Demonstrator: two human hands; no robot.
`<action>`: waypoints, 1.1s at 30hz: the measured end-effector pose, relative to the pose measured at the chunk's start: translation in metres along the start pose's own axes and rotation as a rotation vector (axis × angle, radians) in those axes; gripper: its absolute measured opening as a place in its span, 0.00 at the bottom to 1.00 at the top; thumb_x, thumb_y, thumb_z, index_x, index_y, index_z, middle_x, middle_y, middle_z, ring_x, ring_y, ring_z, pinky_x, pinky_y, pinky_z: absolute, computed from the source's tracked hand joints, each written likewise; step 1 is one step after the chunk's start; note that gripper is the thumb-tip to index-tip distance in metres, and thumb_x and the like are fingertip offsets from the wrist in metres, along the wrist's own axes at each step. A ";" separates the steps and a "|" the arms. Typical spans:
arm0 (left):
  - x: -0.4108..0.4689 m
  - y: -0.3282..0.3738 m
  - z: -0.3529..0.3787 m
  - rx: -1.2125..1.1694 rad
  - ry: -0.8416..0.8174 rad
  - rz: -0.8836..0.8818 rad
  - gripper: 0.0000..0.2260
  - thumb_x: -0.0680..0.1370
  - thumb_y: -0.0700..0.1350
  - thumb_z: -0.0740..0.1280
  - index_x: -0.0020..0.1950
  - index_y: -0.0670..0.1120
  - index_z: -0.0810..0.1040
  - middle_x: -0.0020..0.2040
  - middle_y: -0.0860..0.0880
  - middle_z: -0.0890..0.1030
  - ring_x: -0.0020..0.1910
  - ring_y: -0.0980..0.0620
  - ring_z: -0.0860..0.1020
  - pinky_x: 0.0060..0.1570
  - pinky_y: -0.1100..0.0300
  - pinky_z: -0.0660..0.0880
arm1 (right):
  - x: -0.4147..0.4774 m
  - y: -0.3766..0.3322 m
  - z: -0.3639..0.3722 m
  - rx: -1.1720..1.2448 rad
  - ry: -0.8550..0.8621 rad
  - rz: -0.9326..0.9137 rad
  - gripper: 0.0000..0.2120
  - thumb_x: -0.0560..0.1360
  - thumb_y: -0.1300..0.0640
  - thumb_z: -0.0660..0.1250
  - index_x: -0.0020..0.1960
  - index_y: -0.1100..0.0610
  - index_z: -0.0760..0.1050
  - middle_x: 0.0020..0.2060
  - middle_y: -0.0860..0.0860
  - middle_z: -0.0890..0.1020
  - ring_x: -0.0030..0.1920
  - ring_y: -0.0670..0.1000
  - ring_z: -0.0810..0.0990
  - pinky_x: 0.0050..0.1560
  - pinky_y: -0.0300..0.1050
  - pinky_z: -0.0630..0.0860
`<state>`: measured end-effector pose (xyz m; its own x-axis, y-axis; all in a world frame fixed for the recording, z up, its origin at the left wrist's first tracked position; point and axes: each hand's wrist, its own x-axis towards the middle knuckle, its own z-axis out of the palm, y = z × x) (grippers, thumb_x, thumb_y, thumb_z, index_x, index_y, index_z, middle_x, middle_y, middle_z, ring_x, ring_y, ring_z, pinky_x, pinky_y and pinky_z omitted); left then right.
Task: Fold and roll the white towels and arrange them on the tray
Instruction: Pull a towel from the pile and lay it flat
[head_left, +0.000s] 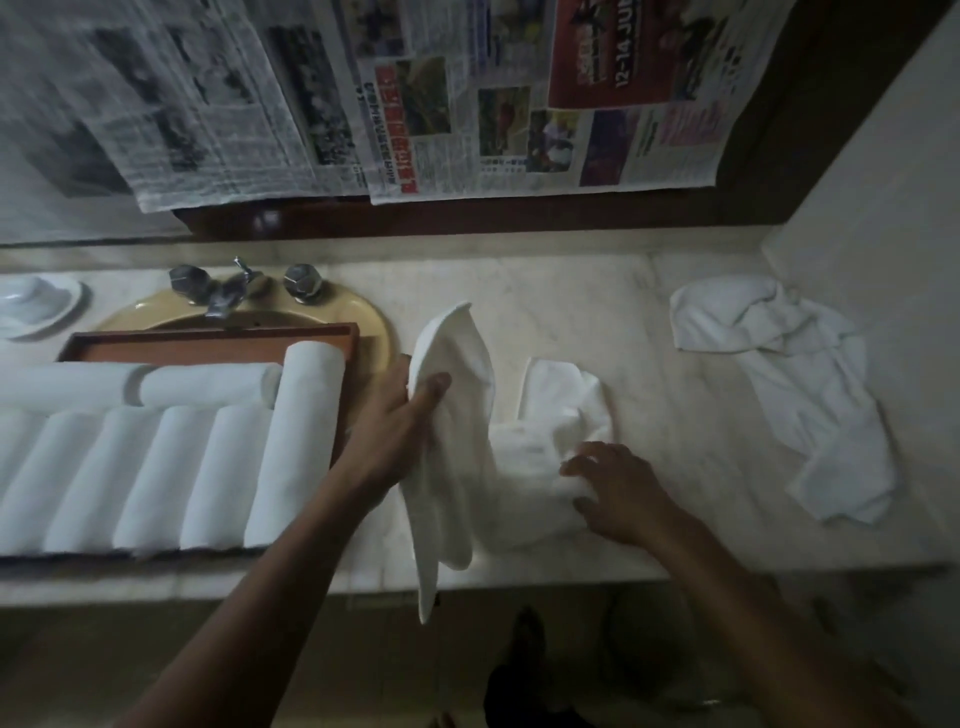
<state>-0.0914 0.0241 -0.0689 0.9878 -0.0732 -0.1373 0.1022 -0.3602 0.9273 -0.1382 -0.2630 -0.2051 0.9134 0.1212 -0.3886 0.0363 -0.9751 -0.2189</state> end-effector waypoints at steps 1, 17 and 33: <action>-0.009 -0.002 -0.003 0.005 -0.019 0.008 0.10 0.85 0.53 0.62 0.63 0.51 0.75 0.54 0.48 0.81 0.51 0.51 0.82 0.50 0.53 0.82 | -0.012 -0.008 -0.008 -0.009 -0.060 0.018 0.22 0.79 0.42 0.65 0.72 0.40 0.71 0.76 0.45 0.67 0.74 0.54 0.67 0.74 0.53 0.63; -0.136 -0.010 -0.036 0.354 -0.485 0.325 0.16 0.76 0.66 0.68 0.48 0.54 0.76 0.42 0.53 0.81 0.41 0.54 0.80 0.42 0.49 0.78 | -0.179 -0.139 -0.083 0.965 0.324 -0.140 0.06 0.84 0.50 0.65 0.54 0.46 0.80 0.46 0.38 0.86 0.48 0.38 0.83 0.47 0.31 0.76; -0.125 -0.024 -0.096 0.439 -0.124 0.234 0.12 0.73 0.53 0.78 0.44 0.47 0.81 0.39 0.50 0.82 0.38 0.54 0.81 0.31 0.59 0.79 | -0.154 -0.041 -0.077 1.046 0.482 0.088 0.13 0.78 0.47 0.70 0.47 0.57 0.82 0.43 0.57 0.85 0.49 0.61 0.83 0.53 0.61 0.79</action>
<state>-0.2065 0.1310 -0.0403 0.9543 -0.2988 -0.0086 -0.2053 -0.6759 0.7078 -0.2491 -0.2559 -0.0673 0.9642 -0.2430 -0.1065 -0.1830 -0.3184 -0.9301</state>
